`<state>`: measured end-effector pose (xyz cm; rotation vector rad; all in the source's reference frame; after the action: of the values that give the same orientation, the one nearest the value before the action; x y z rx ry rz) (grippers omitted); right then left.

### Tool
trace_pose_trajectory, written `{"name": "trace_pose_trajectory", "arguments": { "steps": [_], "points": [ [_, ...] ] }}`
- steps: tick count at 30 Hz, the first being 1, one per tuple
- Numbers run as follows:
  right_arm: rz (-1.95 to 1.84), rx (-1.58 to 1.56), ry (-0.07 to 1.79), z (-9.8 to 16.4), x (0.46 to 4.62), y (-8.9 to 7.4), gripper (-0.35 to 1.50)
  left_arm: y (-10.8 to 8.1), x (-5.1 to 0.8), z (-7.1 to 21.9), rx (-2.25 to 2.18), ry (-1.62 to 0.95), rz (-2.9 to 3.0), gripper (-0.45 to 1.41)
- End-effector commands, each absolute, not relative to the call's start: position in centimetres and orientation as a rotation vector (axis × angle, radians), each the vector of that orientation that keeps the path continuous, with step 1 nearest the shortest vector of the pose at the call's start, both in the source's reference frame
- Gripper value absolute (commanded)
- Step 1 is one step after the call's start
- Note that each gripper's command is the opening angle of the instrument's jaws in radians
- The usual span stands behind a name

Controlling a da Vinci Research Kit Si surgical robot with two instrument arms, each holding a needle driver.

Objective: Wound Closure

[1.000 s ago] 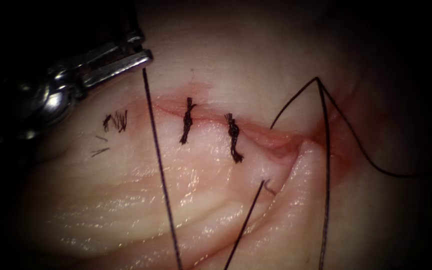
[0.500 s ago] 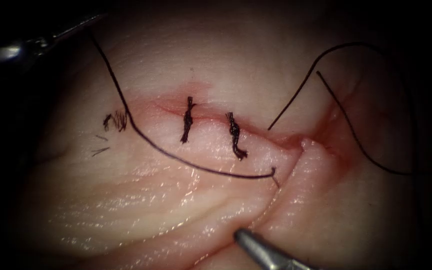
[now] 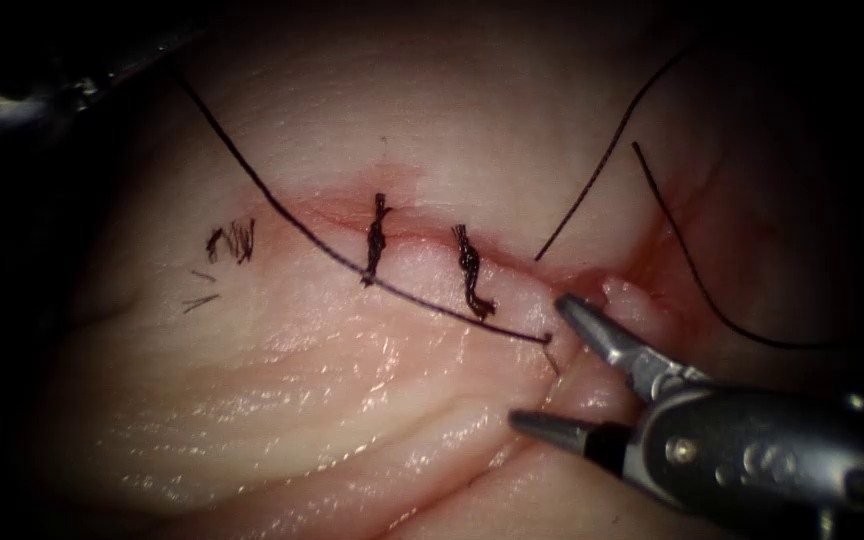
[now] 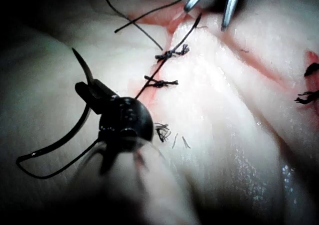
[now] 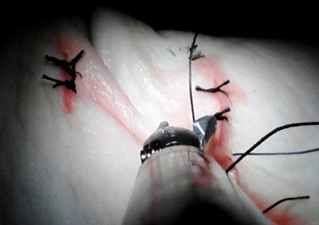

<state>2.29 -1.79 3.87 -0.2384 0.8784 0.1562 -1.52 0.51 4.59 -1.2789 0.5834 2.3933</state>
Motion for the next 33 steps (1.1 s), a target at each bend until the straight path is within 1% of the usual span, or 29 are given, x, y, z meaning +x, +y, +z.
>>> {"name": "trace_pose_trajectory", "arguments": {
  "steps": [1,2,3,4,5,11,20,27,30,33],
  "points": [
    [0.156,-0.236,0.869,4.0,2.38,-1.7,1.17,0.5,-1.58,4.6,-1.283,0.583,2.394,-0.45],
    [0.154,-0.236,0.862,4.1,2.39,-1.7,1.10,0.5,-1.58,4.6,-1.286,0.582,2.394,-0.45],
    [0.151,-0.235,0.858,4.1,2.40,-1.7,0.80,0.5,-1.58,4.6,-1.287,0.579,2.397,-0.45],
    [0.139,-0.218,0.851,4.1,2.39,-1.8,-0.29,0.5,-1.58,4.6,-1.289,0.579,2.397,-0.45],
    [0.129,-0.213,0.847,4.1,2.39,-1.8,-0.35,0.5,-1.58,4.6,-1.288,0.579,2.397,-0.45],
    [0.167,-0.257,0.883,3.7,2.38,-1.9,-0.35,0.5,-1.61,4.6,-1.291,0.574,2.402,-0.45],
    [0.130,-0.228,0.906,3.4,2.43,-2.2,-0.35,0.5,-1.72,4.6,-1.296,0.564,2.412,-0.45],
    [0.080,-0.118,0.941,2.9,2.71,-2.9,-0.35,0.5,-1.79,4.6,-1.305,0.557,2.417,-0.45],
    [0.044,-0.100,0.973,2.7,2.96,-3.3,-0.35,0.5,-1.79,4.6,-1.301,0.556,2.431,-0.45],
    [0.033,-0.092,0.985,2.6,2.99,-3.4,-0.35,0.5,-1.79,4.6,-1.301,0.556,2.431,-0.45]
  ]
}}
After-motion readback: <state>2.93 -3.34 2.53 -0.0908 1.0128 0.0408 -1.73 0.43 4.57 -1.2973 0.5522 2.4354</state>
